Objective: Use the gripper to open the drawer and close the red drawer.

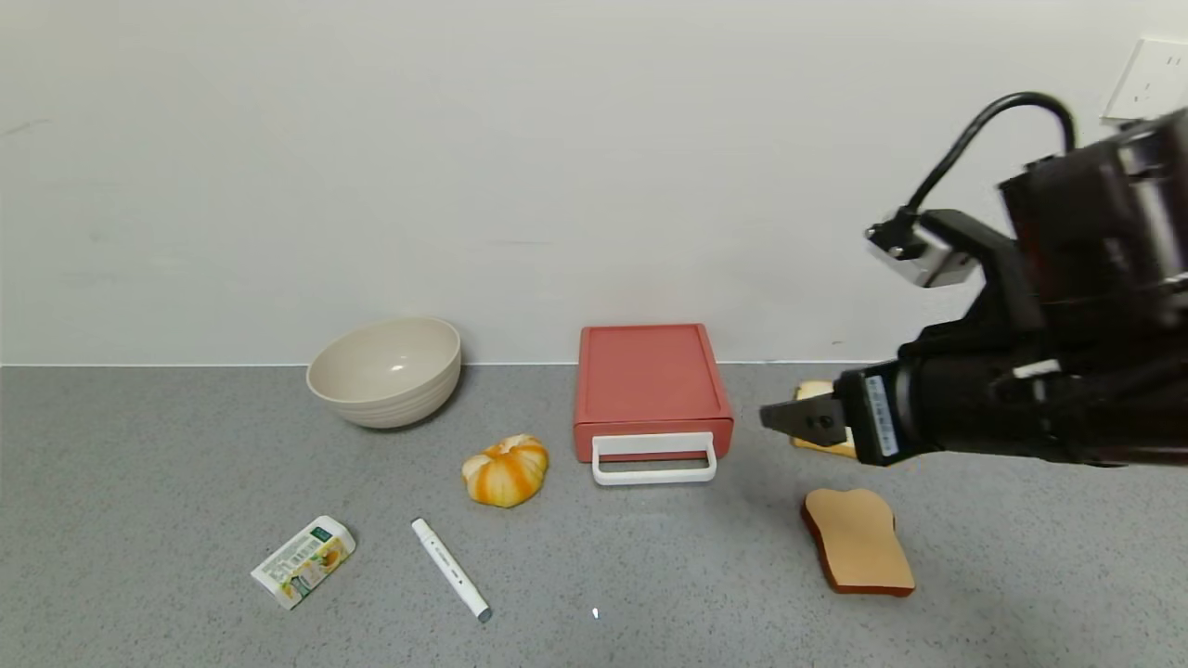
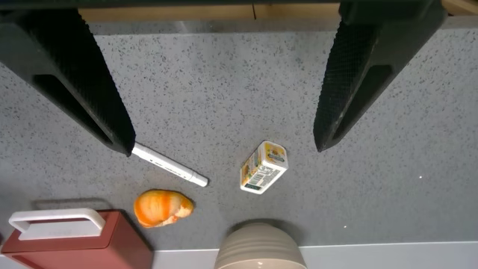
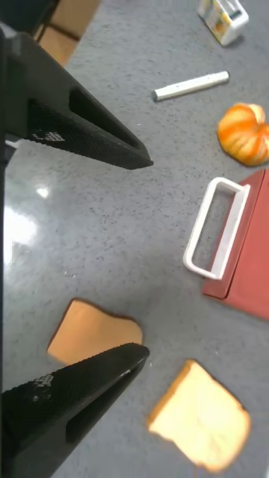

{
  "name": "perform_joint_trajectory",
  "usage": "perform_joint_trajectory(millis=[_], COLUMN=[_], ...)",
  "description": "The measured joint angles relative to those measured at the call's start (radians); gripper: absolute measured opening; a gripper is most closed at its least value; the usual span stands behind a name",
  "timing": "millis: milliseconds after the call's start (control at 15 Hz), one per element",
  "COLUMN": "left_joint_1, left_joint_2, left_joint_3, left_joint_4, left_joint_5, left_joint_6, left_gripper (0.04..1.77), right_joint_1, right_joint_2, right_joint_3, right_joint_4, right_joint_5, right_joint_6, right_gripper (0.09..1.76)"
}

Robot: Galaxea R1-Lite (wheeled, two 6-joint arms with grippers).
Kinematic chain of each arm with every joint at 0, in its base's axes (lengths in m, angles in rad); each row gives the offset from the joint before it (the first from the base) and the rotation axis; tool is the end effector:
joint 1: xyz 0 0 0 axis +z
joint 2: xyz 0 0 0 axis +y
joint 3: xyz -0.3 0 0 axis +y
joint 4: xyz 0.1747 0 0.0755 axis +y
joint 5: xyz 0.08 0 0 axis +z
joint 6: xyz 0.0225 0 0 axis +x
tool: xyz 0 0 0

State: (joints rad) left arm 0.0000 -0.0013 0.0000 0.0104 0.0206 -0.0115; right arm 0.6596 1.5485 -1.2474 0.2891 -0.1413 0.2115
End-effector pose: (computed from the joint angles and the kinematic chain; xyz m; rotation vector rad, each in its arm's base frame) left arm -0.0229 0.0005 0.0744 -0.0114 0.0090 0.0207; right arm 0.2133 0.1614 0.2633 -0.0310 0.5981 0.4412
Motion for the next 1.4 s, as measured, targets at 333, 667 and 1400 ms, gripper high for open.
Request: perform_joint_trajectory(millis=[333, 667, 1400], left_joint_1=[0.0, 0.0, 0.0], left_joint_2=[0.0, 0.0, 0.0], left_joint_3=[0.0, 0.0, 0.0], left_joint_4=[0.0, 0.0, 0.0], left_joint_5=[0.0, 0.0, 0.0], left_joint_6=[0.0, 0.0, 0.0], left_gripper=[1.72, 1.72, 1.72], right_joint_1=[-0.013, -0.177, -0.616], right_joint_2=[-0.343, -0.683, -1.238], right_joint_3=[0.251, 0.425, 0.438], right_joint_4=[-0.094, -0.078, 0.259], right_joint_5=[0.009, 0.01, 0.02], right_joint_6=[-0.075, -0.088, -0.089], right_gripper=[1.71, 1.71, 1.71])
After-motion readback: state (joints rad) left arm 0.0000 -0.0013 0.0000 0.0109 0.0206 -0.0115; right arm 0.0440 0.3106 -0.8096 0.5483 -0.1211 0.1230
